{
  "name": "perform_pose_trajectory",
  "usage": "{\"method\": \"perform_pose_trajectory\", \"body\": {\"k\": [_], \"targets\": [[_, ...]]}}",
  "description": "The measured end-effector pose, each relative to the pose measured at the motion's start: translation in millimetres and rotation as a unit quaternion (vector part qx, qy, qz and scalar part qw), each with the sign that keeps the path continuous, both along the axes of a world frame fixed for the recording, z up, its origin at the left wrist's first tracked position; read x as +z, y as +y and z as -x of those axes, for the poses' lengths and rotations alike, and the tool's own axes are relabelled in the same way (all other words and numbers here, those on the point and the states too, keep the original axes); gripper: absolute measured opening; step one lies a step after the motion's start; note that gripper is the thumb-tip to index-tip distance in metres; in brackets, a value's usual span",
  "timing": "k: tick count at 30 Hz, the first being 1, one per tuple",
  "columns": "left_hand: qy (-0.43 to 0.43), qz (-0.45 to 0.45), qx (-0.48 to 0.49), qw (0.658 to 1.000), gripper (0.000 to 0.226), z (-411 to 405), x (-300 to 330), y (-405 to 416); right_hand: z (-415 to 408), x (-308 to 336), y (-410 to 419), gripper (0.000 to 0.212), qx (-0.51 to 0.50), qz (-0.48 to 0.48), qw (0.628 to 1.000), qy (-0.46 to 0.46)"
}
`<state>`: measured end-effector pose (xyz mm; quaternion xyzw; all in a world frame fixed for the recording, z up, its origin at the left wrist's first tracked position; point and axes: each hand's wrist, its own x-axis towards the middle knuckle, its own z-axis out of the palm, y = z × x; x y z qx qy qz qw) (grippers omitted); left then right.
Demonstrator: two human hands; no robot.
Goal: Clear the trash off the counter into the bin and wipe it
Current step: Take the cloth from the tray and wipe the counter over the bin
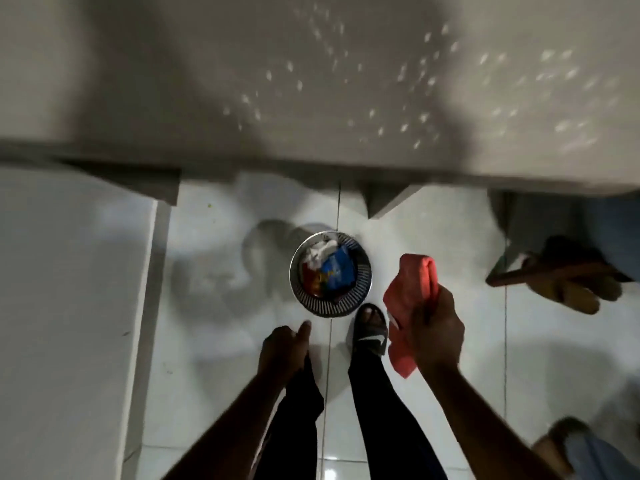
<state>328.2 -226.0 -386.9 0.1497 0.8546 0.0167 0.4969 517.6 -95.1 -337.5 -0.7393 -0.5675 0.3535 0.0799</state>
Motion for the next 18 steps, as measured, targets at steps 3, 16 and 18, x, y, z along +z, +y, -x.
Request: {"method": "perform_pose_trajectory", "body": {"k": [3, 16, 18], "targets": [[-0.095, 0.054, 0.136, 0.985, 0.079, -1, -78, 4, 5, -81, -1, 0.031, 0.033, 0.046, 0.998, -0.030], [-0.175, -0.057, 0.407, 0.895, 0.030, -6, -58, 64, 33, -102, 30, 0.029, 0.069, 0.090, 0.994, 0.010], [-0.190, -0.064, 0.410, 0.890, 0.031, -4, -3, 66, 35, -55, 34, 0.028, 0.083, 0.060, 0.995, 0.019]]}}
